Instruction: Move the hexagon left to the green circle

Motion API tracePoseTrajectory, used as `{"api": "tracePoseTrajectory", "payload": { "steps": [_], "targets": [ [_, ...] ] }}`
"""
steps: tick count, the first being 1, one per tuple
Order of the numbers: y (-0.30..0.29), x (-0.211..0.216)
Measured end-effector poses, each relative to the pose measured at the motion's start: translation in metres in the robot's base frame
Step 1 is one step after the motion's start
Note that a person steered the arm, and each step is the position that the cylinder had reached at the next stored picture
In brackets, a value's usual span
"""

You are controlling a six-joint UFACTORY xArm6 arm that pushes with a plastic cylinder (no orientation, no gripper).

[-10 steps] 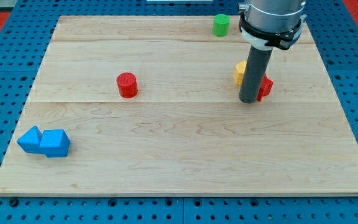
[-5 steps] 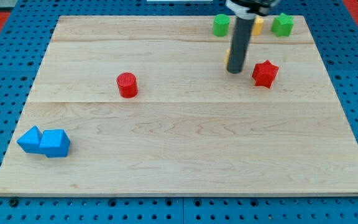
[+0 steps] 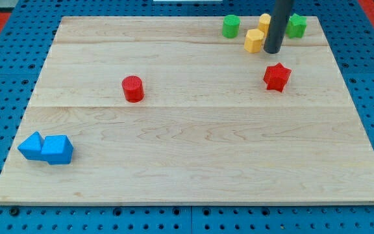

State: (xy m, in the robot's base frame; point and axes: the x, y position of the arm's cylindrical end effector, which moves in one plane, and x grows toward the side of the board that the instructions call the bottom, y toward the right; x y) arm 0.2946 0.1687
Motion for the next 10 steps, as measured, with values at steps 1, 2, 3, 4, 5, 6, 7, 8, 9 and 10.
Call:
{"api": "tracePoseTrajectory", "payload": {
  "steps": [1,2,3,4,5,6,7,8,9,10],
  "targets": [
    [0.0,-0.006],
    [0.0,-0.006],
    [-0.01,-0.002],
    [-0.044,-0.001],
    [-0.044,0.002],
    [-0.026,0.0],
    [-0.022,-0.025],
    [-0.036,-0.034],
    [-0.098,-0.034],
    [-0.138,-0.034]
  ]
}}
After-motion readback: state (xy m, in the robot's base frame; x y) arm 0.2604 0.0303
